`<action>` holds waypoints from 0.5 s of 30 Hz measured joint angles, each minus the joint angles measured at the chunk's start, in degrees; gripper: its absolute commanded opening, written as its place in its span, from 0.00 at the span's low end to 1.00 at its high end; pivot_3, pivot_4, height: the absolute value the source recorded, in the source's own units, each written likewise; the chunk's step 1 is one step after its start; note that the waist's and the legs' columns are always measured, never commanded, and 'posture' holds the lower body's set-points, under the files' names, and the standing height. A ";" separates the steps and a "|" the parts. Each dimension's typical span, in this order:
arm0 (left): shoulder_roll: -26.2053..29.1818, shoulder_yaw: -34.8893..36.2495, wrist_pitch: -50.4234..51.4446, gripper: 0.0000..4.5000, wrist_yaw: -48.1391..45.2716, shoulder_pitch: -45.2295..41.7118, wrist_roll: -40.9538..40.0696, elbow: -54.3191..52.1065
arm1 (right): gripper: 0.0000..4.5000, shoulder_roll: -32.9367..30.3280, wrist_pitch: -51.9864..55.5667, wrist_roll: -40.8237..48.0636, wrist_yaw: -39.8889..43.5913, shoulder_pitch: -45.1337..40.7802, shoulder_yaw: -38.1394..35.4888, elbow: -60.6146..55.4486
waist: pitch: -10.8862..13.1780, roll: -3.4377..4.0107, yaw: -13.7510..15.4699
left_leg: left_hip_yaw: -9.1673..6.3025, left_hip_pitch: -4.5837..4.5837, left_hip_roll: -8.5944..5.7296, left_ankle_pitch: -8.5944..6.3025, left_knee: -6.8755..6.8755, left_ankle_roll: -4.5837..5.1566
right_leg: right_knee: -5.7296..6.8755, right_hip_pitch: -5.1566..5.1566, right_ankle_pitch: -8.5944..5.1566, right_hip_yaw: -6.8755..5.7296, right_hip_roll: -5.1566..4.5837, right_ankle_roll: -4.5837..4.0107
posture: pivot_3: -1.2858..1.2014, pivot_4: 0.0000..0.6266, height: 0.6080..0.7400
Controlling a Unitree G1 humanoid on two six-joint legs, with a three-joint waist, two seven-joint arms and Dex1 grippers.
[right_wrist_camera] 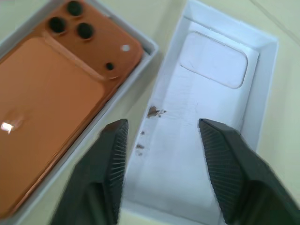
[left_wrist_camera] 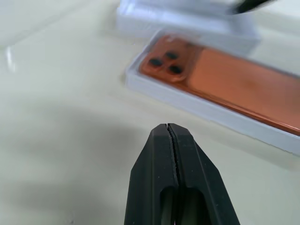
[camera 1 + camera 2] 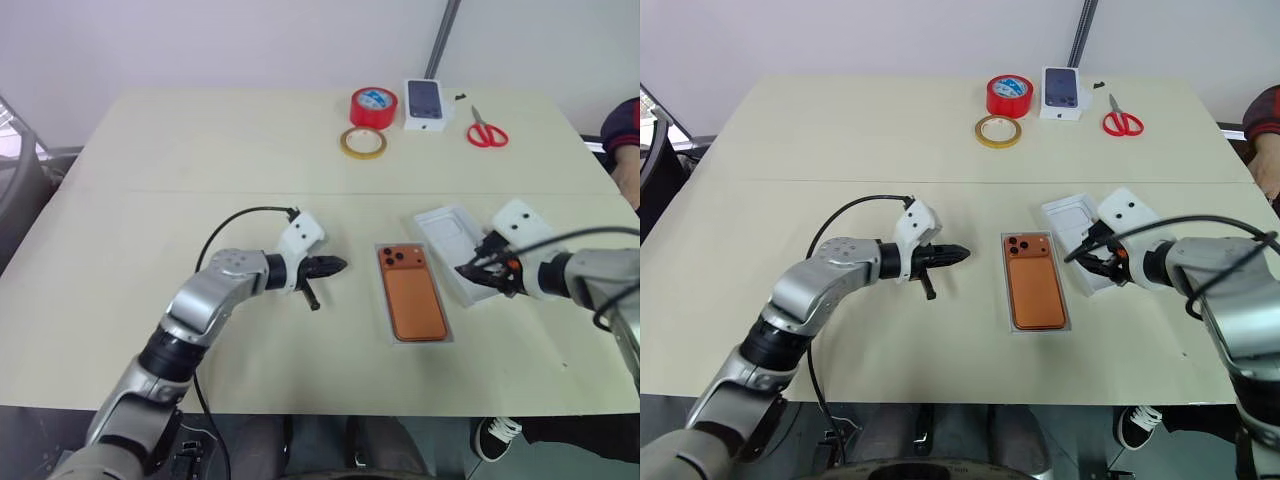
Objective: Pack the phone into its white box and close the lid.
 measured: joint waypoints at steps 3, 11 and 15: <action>2.50 0.82 -5.60 0.00 -3.59 2.64 0.08 -2.51 | 0.51 0.98 1.57 0.25 -1.24 -2.33 3.00 3.82 | 0.00 0.03 -0.08 | 0.01 -0.01 -0.01 -0.01 -0.01 0.02 | 0.00 -0.01 0.00 0.00 -0.01 0.00 | 0.52 0.24 1.00; 6.24 3.19 -10.47 0.00 -9.65 7.01 -1.53 -6.15 | 0.51 4.26 1.99 0.86 -3.79 -6.64 6.82 11.34 | 0.00 0.06 -0.23 | 0.02 -0.01 0.00 -0.05 -0.01 0.09 | 0.01 -0.02 0.00 0.00 0.00 0.00 | 0.52 0.24 1.00; 5.93 3.21 -10.64 0.00 -9.68 7.27 -1.52 -6.19 | 0.51 7.07 2.32 1.23 -5.33 -10.01 8.59 14.97 | 0.00 0.06 -0.28 | 0.03 -0.01 0.00 -0.06 0.00 0.10 | 0.02 -0.03 0.00 0.00 0.00 0.00 | 0.52 0.24 1.00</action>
